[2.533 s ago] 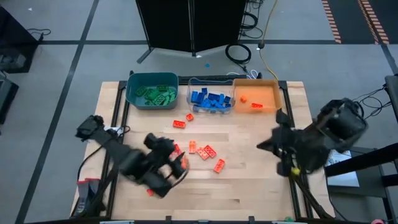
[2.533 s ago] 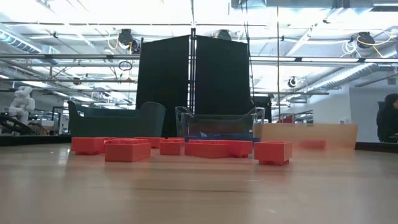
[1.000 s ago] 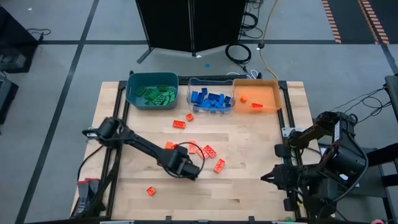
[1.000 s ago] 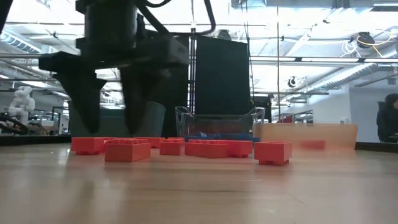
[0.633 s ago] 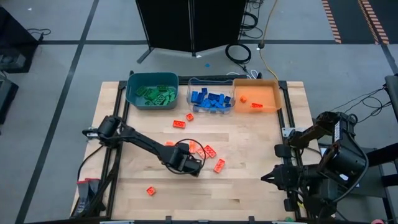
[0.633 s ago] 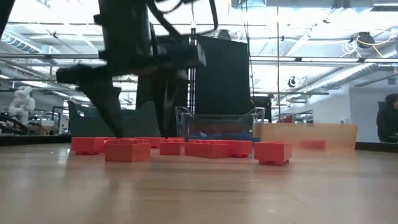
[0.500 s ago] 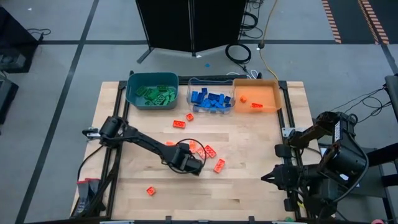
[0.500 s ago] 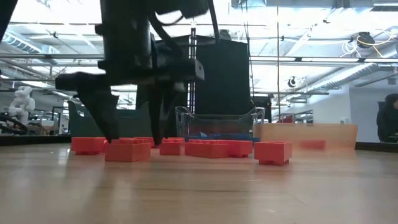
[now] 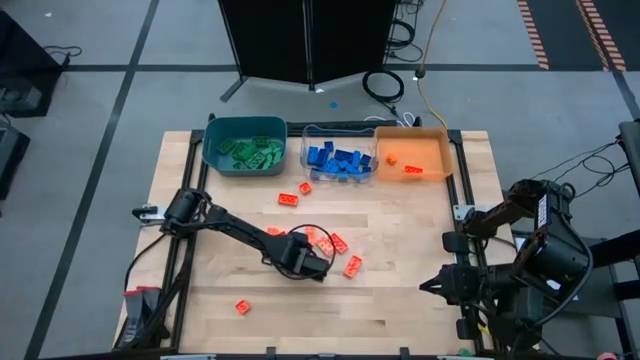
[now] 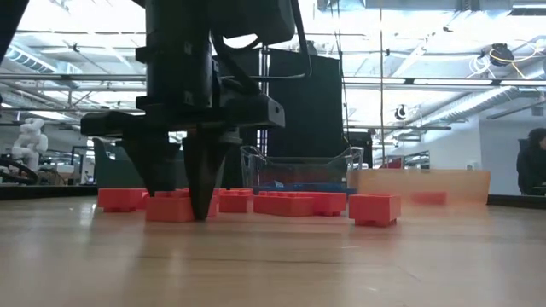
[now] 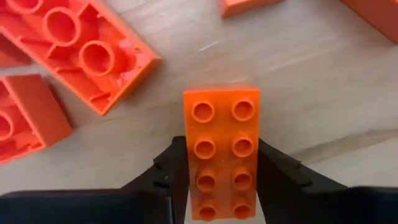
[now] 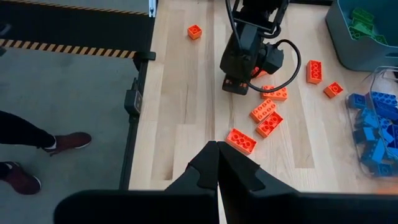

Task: Sort blocks
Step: Put the orange game piece into the orange transparent bin

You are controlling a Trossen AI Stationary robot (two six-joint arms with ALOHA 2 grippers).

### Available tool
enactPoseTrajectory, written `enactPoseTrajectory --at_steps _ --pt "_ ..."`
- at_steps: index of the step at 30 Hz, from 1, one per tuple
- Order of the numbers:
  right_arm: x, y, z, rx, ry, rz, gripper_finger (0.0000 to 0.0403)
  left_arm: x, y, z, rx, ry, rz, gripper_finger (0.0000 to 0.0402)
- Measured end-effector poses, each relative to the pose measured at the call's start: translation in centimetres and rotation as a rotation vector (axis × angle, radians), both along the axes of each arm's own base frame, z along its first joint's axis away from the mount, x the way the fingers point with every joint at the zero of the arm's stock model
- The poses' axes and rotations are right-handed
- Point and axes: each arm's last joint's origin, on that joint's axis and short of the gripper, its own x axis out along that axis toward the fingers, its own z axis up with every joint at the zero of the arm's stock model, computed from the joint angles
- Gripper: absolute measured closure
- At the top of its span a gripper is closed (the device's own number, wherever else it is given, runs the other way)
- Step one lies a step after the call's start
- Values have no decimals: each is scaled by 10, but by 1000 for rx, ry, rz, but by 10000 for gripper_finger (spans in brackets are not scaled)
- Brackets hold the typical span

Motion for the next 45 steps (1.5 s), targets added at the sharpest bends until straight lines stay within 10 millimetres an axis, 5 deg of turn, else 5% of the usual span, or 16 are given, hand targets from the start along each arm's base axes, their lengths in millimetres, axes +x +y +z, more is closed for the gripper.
enactPoseTrajectory --at_steps 5,13,19,26,35,45 --pt "-1 1 0 4 1 1 403 8 -3 10 -10 -41 -87 261" --pt "-15 10 1 39 -64 -47 403 55 14 74 70 -333 -249 261" --pt "-25 15 3 101 -155 -143 403 95 87 126 240 -604 -320 261" --pt "-20 20 0 84 -226 -207 403 113 195 151 388 -879 -136 261" --pt "-9 22 -6 95 -239 -282 403 149 256 136 374 -1207 -10 261" --pt "2 15 -6 106 -250 -343 403 196 272 117 459 -1151 -122 261"
